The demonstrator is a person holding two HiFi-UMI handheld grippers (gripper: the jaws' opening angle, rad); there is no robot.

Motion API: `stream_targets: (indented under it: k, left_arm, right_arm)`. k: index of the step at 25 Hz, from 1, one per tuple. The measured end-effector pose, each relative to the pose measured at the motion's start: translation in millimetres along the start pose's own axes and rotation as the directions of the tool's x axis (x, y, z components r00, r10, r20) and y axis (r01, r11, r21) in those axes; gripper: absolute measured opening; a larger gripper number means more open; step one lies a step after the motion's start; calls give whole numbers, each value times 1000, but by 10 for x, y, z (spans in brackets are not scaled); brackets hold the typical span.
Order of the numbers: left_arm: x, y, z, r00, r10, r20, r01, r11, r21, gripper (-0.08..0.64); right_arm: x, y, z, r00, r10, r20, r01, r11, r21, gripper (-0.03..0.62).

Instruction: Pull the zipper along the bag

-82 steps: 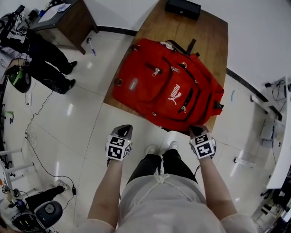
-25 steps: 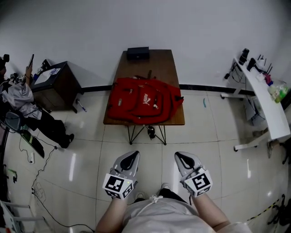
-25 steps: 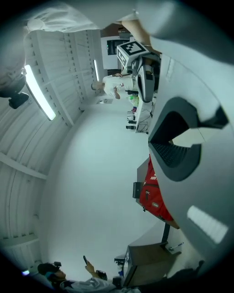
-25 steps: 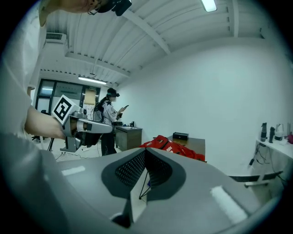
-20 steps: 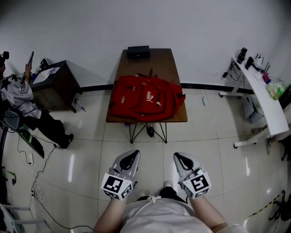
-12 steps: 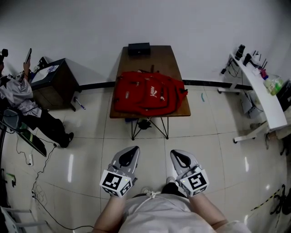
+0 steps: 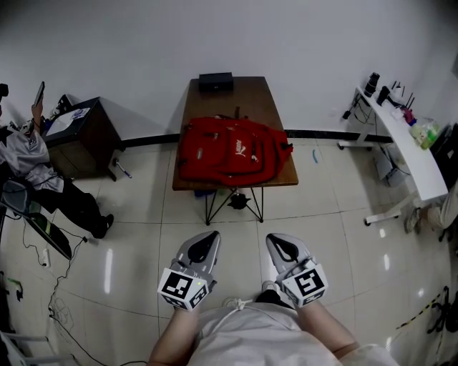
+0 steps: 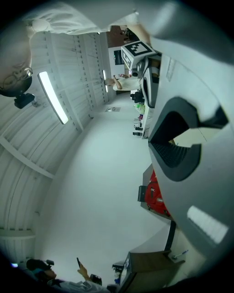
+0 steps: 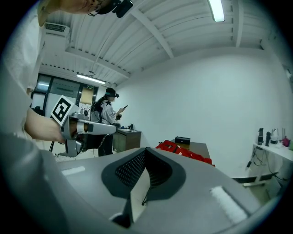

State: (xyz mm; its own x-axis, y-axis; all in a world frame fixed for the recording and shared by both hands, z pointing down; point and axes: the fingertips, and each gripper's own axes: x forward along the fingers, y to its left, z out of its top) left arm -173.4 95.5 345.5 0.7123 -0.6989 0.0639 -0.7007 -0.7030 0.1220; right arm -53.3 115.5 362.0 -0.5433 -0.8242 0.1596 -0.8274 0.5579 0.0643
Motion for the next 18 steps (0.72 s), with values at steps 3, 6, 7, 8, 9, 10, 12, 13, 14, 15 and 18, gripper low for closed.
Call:
stream_targets:
  k: [3, 6, 7, 8, 9, 10, 12, 13, 14, 15, 18]
  left_arm:
    - [22, -5, -9, 1000, -6, -1, 6, 1000, 2, 8]
    - [35, -2, -9, 1000, -7, 1, 7, 1000, 2, 8]
    - [38, 2, -12, 1000, -5, 0, 5, 1000, 1, 8]
    - [39, 8, -14, 1000, -4, -1, 4, 1000, 0, 8]
    - [39, 15, -15, 1000, -2, -2, 2, 1000, 0, 8]
    - [38, 20, -15, 1000, -1, -2, 1, 1000, -1, 8]
    - [39, 20, -27, 1000, 0, -3, 0, 1000, -1, 8]
    - [43, 18, -39, 1000, 0, -3, 0, 1000, -3, 8]
    - [51, 19, -50, 1000, 1, -5, -1, 1000, -3, 8]
    - [61, 21, -56, 1000, 0, -6, 0, 1000, -3, 8]
    - [94, 28, -60, 1000, -2, -10, 2, 1000, 2, 8]
  right_arm:
    - [2, -35, 11, 1000, -6, 2, 6, 1000, -4, 6]
    - [0, -66, 9, 1000, -9, -1, 9, 1000, -6, 6]
    - [3, -73, 13, 1000, -9, 0, 9, 1000, -7, 6]
    - [7, -77, 16, 1000, -9, 1, 9, 1000, -7, 6]
    - [11, -78, 17, 1000, -9, 3, 9, 1000, -7, 6]
    - [15, -75, 18, 1000, -7, 6, 7, 1000, -8, 6]
    - [20, -63, 12, 1000, 4, 20, -3, 1000, -20, 6]
    - [24, -58, 6, 1000, 9, 27, -9, 1000, -27, 6]
    - [30, -58, -2, 1000, 13, 28, -12, 999, -33, 6]
    - [38, -60, -9, 1000, 16, 26, -15, 999, -37, 6]
    - [62, -75, -21, 1000, 18, 14, -17, 999, -39, 6]
